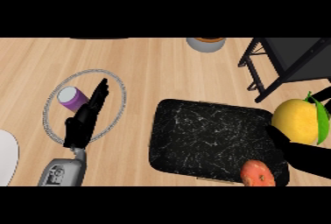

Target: Pick the lemon from the tray and place it in the tiered shelf

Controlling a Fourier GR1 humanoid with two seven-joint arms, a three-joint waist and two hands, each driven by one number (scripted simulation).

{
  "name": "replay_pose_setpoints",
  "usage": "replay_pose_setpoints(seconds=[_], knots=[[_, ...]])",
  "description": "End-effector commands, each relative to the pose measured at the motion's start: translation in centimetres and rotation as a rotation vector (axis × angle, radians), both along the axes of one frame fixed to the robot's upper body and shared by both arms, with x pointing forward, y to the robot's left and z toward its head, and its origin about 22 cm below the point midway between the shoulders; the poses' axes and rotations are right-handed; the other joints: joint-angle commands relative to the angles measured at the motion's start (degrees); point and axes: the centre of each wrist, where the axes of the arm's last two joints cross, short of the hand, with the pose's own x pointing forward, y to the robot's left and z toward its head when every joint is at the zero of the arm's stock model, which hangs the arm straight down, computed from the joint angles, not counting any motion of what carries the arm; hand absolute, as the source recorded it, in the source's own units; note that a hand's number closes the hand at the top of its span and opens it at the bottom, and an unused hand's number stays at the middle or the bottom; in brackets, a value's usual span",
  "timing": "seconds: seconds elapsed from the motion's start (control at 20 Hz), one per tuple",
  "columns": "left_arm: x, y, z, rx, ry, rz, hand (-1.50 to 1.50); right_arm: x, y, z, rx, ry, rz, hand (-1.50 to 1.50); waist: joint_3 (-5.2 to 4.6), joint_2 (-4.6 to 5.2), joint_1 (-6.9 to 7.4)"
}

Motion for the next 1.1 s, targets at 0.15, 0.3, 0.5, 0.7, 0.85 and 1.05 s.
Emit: replay_pose_setpoints(seconds=[0.15,0.3,0.5,0.7,0.85,1.05], knots=[[-0.9,-1.4,-0.2,0.003,0.010,-0.018,0.00,1.6,-2.4,6.9,-0.016,-0.143,-0.114,1.50,0.00,0.03,0.59],[0.5,-1.5,0.0,-0.006,-0.008,-0.007,0.00,2.2,-3.7,8.4,0.019,-0.156,-0.124,1.50,0.01,0.08,0.27],[1.0,0.2,0.7,0.001,-0.014,-0.019,0.00,4.6,-4.3,9.4,-0.029,-0.174,-0.166,1.50,0.01,0.18,0.51],[-0.5,0.8,-0.6,-0.001,0.001,-0.021,0.00,5.5,-5.5,9.0,-0.046,-0.218,-0.210,1.50,0.02,0.17,0.53],[0.2,0.4,-0.4,0.013,-0.014,-0.007,0.00,7.7,-6.6,10.0,-0.054,-0.241,-0.231,1.50,0.02,0.26,0.69],[0.9,0.6,-0.4,-0.004,-0.004,-0.014,0.00,7.3,-7.6,10.4,-0.099,-0.246,-0.207,1.50,0.02,0.17,0.28]])
